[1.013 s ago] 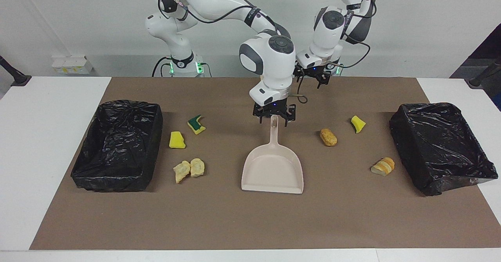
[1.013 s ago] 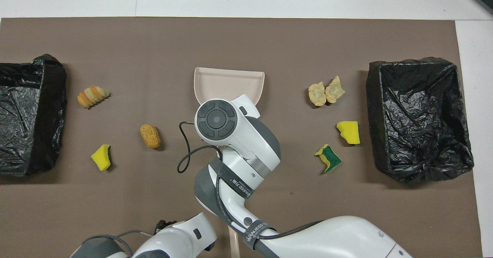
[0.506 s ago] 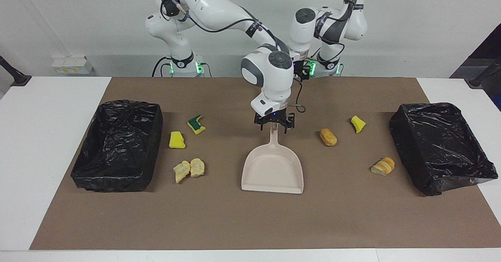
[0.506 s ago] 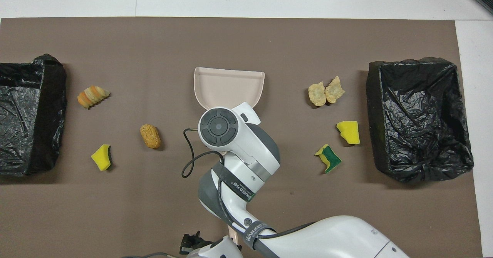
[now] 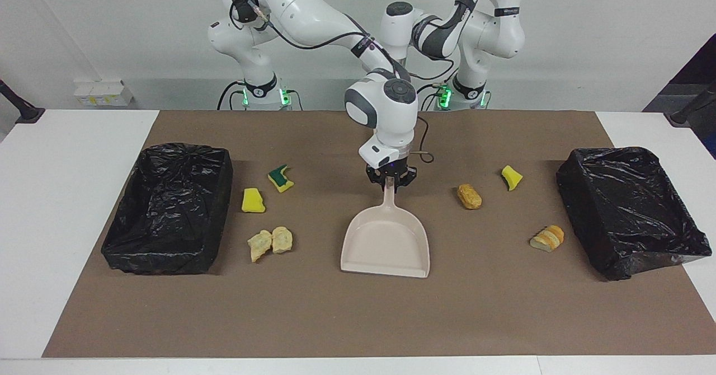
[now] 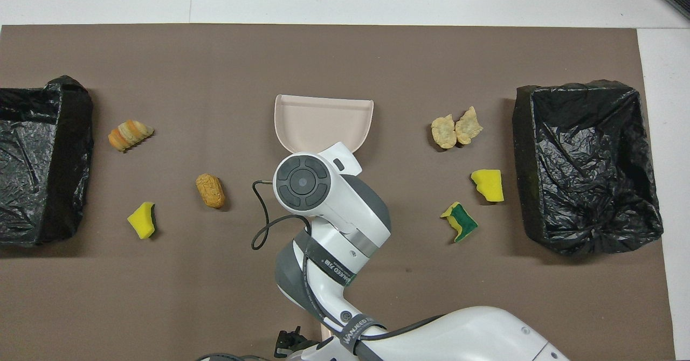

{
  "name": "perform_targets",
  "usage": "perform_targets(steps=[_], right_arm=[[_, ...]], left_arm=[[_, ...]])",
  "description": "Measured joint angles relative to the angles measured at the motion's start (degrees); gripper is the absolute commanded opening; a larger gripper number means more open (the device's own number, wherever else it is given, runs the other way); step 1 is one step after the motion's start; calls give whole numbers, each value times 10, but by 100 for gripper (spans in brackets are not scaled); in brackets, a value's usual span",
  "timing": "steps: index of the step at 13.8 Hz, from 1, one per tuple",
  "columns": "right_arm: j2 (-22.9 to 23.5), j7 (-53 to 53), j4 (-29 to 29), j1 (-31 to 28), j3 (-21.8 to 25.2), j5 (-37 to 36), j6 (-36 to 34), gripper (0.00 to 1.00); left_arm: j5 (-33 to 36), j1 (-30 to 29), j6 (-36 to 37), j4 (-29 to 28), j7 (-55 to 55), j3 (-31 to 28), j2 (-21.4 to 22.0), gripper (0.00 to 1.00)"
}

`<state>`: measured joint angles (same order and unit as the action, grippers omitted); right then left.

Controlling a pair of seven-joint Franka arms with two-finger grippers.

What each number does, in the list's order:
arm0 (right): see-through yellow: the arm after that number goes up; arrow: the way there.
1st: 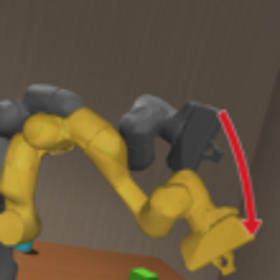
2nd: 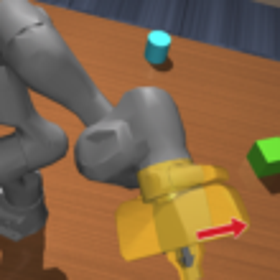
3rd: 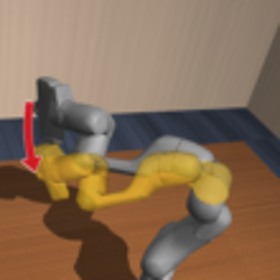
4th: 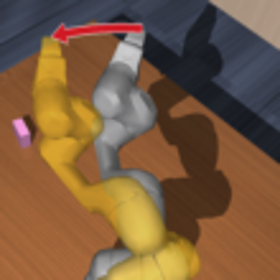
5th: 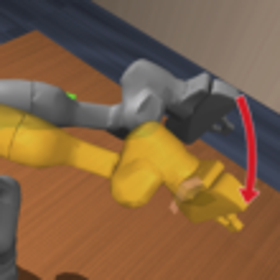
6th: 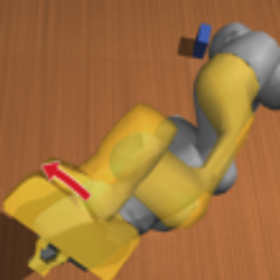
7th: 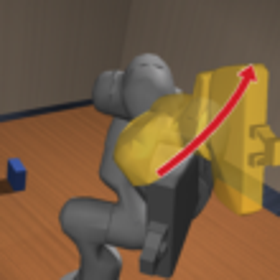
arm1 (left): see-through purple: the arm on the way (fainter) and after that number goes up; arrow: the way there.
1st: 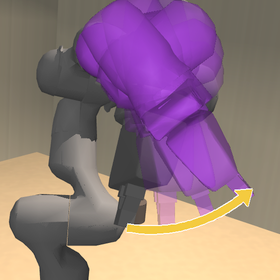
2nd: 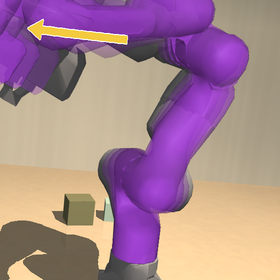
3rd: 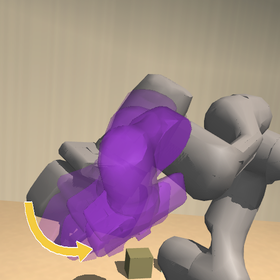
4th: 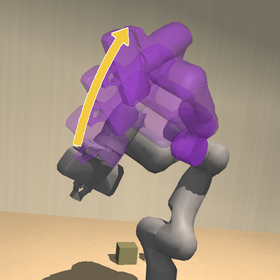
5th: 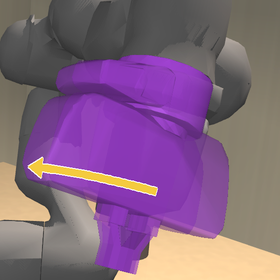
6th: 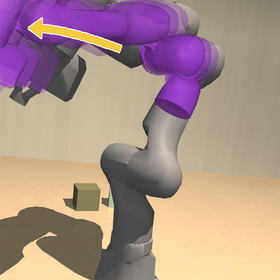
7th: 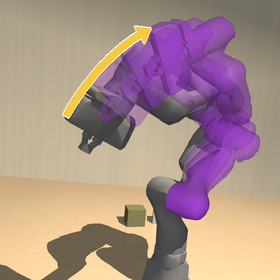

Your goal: Sweep and dump trash in bin

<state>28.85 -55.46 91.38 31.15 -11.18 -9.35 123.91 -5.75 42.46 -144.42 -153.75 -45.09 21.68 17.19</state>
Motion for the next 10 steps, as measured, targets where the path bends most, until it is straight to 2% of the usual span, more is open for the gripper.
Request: perform_targets(steps=[1, 3, 4, 5, 7, 8, 9, 10], right_arm=[[-5, 2, 0, 0, 0, 0, 0, 0], [-12, 24, 1, -1, 0, 0, 0, 27], [-13, 43, 3, -2, 0, 0, 0, 28], [-14, 66, 8, -5, 0, 0, 0, 28], [-19, 104, 31, -12, 1, 0, 10, 29], [-24, 118, 51, -16, 1, 0, 30, 40], [-30, 129, 74, -20, 1, 0, 52, 56], [-37, 137, 94, -24, 1, 0, 67, 64]], left_arm=[[0, 0, 0, 1, -5, 1, 0, 68], [0, 0, 0, 3, -22, 3, 0, 40], [0, 0, 0, 3, -31, 5, 0, 18], [0, 1, 0, 4, -39, 6, 0, 0], [0, 1, 1, 3, -46, 8, 0, 0], [0, 1, 2, 4, -46, 8, 0, 0], [0, 1, 3, 4, -47, 8, 0, 0], [0, 1, 5, 4, -47, 8, 0, 0]])
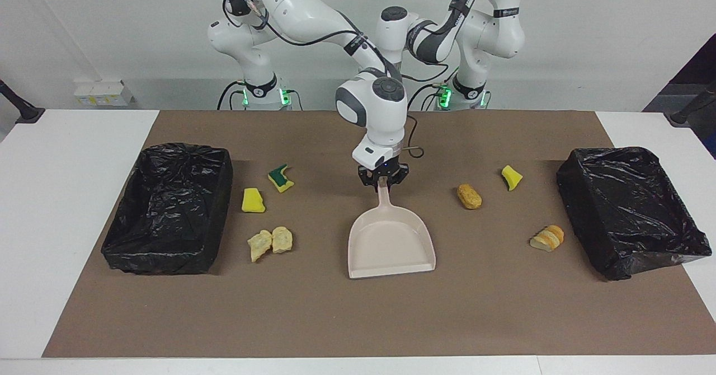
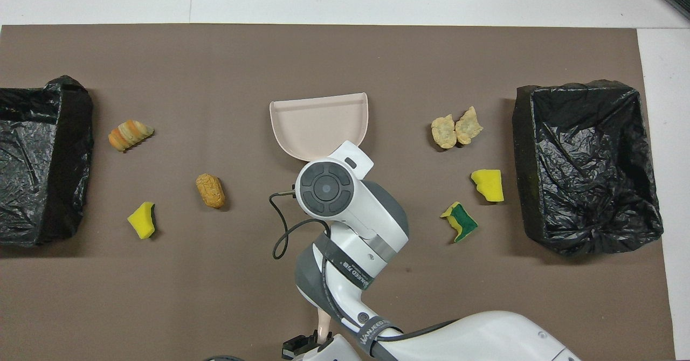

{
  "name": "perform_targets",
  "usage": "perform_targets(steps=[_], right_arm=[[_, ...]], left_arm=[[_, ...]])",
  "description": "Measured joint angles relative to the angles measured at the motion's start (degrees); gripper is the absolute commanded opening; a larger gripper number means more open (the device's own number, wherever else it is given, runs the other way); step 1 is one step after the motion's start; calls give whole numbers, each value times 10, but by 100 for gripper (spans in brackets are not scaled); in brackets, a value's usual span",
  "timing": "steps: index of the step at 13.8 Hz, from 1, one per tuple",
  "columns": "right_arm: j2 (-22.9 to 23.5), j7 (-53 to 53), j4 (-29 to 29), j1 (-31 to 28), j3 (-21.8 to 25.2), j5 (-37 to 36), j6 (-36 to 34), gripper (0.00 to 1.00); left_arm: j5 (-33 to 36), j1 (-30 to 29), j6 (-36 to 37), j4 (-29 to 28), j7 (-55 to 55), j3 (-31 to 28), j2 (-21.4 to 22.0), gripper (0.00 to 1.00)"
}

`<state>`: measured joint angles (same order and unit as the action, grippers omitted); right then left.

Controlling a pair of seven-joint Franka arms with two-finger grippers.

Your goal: Sweep and dump trash in bin

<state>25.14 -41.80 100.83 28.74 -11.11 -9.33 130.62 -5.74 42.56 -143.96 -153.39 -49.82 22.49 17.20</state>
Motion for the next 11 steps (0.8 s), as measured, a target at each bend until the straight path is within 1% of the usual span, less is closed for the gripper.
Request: perform_targets(steps=[1, 2, 4, 5, 6, 7, 9, 10, 11], right_arm=[[-5, 5, 14, -3, 0, 0, 6, 64], [-9, 8, 22, -5, 0, 0, 9, 61], [-14, 9, 26, -7, 0, 0, 10, 46], [-16, 9, 25, -7, 0, 0, 10, 45], [-18, 9, 25, -6, -1, 0, 11, 39], [-20, 9, 24, -6, -1, 0, 11, 32], [-22, 9, 23, -5, -2, 0, 12, 8], [-22, 9, 23, -5, -2, 0, 12, 0], [-22, 9, 23, -5, -2, 0, 12, 0]], left_arm=[[0, 0, 4, 0, 0, 0, 0, 0], [0, 0, 12, 0, 0, 0, 2, 0], [0, 0, 39, 1, -1, -2, 11, 0], [0, 0, 56, 1, -2, -3, 17, 0], [0, 0, 72, 1, -2, -4, 24, 0], [0, 0, 90, 2, -2, -4, 31, 0], [0, 0, 125, 2, -2, -5, 45, 0], [0, 0, 143, 2, -2, -5, 52, 0], [0, -1, 161, 2, -2, -6, 60, 0]])
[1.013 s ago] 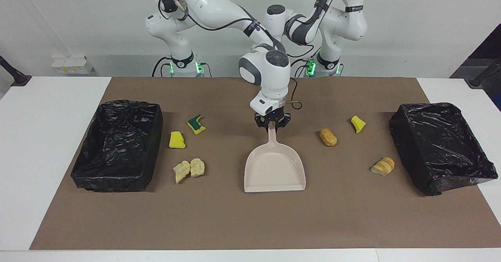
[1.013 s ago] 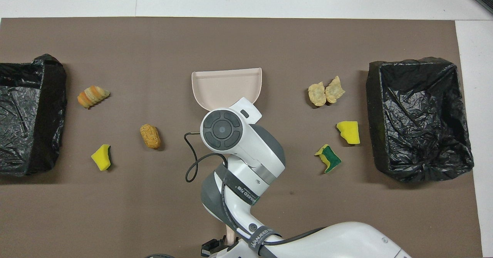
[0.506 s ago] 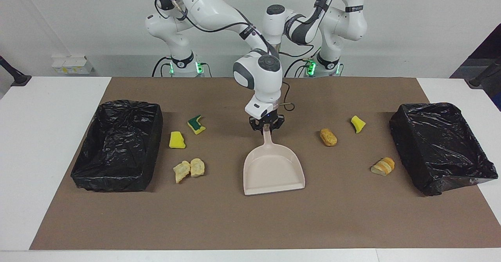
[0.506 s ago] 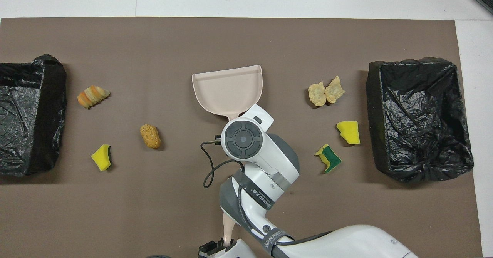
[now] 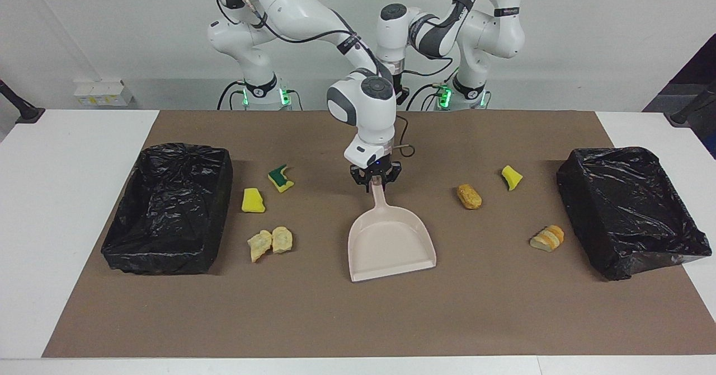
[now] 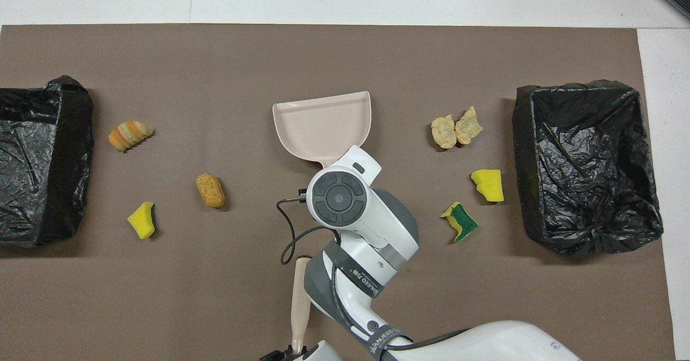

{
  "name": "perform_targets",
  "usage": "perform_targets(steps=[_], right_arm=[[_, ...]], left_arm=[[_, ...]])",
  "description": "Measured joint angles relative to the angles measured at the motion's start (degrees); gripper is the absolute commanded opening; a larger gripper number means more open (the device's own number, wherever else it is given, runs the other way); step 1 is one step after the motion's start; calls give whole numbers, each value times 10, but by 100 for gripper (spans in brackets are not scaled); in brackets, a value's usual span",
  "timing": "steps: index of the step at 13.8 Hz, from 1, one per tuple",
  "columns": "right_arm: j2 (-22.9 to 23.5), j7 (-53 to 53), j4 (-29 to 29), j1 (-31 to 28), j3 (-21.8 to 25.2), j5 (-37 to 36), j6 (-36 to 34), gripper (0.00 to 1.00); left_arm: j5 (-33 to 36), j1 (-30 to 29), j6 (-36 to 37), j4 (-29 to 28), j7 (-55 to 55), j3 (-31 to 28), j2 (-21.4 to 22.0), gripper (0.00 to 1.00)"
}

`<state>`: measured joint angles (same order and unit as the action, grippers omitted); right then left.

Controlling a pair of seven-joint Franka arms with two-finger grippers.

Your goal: Sweep and dump trash in bin

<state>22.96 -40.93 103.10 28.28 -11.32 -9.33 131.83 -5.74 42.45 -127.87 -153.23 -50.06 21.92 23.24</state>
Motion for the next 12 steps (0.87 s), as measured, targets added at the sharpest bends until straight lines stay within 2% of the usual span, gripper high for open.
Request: perform_targets(steps=[5, 6, 7, 8, 12], right_arm=[[-16, 45, -2, -3, 1, 0, 1, 0], [-19, 56, 0, -4, 2, 1, 1, 25], [-20, 64, 2, -5, 2, 3, 1, 62], [-20, 75, 5, -6, 1, 11, 1, 68], [-21, 93, 15, -8, 1, 39, 1, 66]], left_arm=[[2, -27, 72, 0, 1, -5, 53, 0], [2, -33, 76, 0, 2, -5, 57, 0], [2, -39, 78, -1, 3, -5, 59, 0], [2, -47, 79, -1, 8, -5, 59, 0], [4, -99, 84, -2, 41, -6, 59, 0]])
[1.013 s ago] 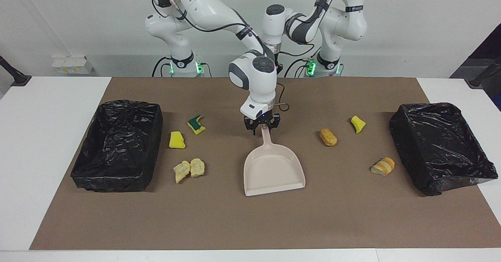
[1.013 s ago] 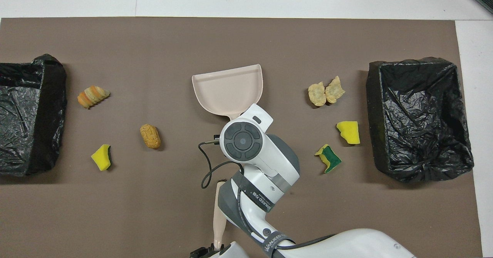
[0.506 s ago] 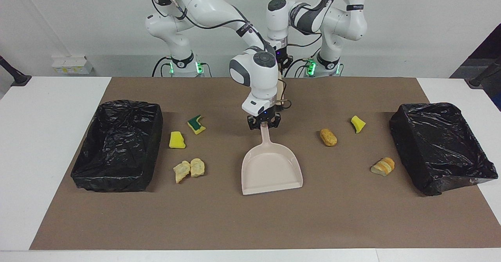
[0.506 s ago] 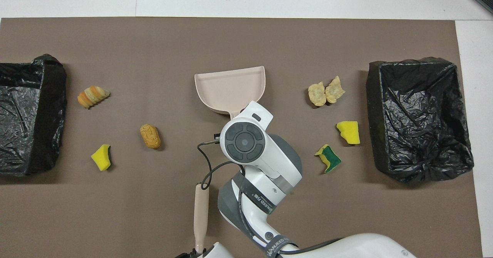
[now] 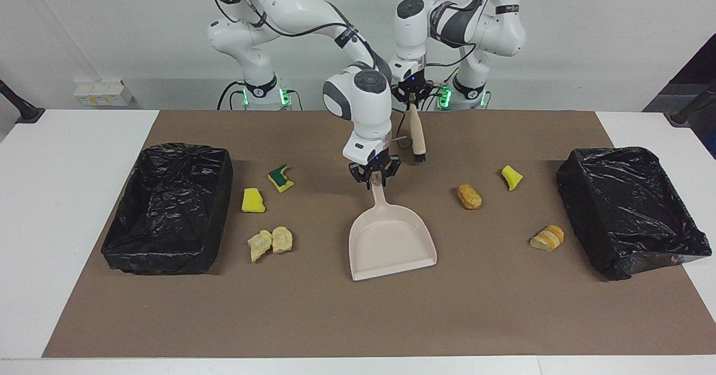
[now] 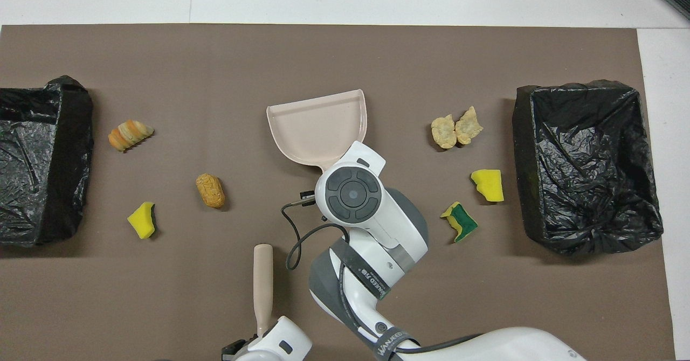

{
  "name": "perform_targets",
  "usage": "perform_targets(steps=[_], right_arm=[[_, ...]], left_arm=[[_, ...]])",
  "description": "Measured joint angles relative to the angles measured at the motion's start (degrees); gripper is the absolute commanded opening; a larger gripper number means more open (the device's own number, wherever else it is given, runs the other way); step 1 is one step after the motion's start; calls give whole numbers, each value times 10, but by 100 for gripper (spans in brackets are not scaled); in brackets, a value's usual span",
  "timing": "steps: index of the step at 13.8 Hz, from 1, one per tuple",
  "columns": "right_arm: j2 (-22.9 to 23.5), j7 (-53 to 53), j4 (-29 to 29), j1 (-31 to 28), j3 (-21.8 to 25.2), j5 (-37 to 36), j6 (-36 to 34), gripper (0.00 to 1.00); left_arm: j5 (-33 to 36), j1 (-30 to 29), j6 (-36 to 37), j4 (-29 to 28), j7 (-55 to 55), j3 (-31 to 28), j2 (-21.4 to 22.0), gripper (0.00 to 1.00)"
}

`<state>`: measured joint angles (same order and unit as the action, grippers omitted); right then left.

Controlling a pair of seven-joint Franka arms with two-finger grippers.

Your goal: Sweep and dump trash in bin

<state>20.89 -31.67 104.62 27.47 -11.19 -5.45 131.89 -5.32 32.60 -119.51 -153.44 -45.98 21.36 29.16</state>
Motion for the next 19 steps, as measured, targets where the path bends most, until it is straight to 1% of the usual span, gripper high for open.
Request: perform_targets(steps=[3, 4, 6, 7, 8, 9, 13, 15, 17, 19], right_arm=[[0, 0, 6, 0, 0, 1, 0, 61], [0, 0, 6, 0, 0, 1, 0, 56], [-2, 0, 5, 0, 0, 2, 0, 55], [-2, -1, 4, 0, 0, 3, 0, 46], [-2, -1, 3, 0, 0, 3, 1, 19], [-3, -1, 3, 0, 0, 3, 1, 0], [-3, -1, 3, 0, -1, 4, 1, 0], [-4, 4, 2, 0, -1, 3, 1, 0], [-12, 60, 2, -2, 0, 3, 1, 0], [-26, 157, 2, -9, 0, 3, 0, 0]], left_arm=[[11, -57, 2, 0, 47, -1, 0, 0], [13, -78, 2, 0, 63, -2, 0, 0], [14, -125, 2, 2, 102, -2, 1, 0], [15, -148, 2, 4, 120, -3, 1, 0], [16, -175, 2, 7, 139, -3, 2, 0], [18, -201, 2, 11, 162, -3, 2, 0], [20, -317, -1, 34, 268, -3, 2, 0], [20, -378, -17, 42, 326, -3, -4, 0], [20, -438, -38, 57, 382, -2, -24, 0], [28, -499, -49, 98, 429, -3, -66, 0]])
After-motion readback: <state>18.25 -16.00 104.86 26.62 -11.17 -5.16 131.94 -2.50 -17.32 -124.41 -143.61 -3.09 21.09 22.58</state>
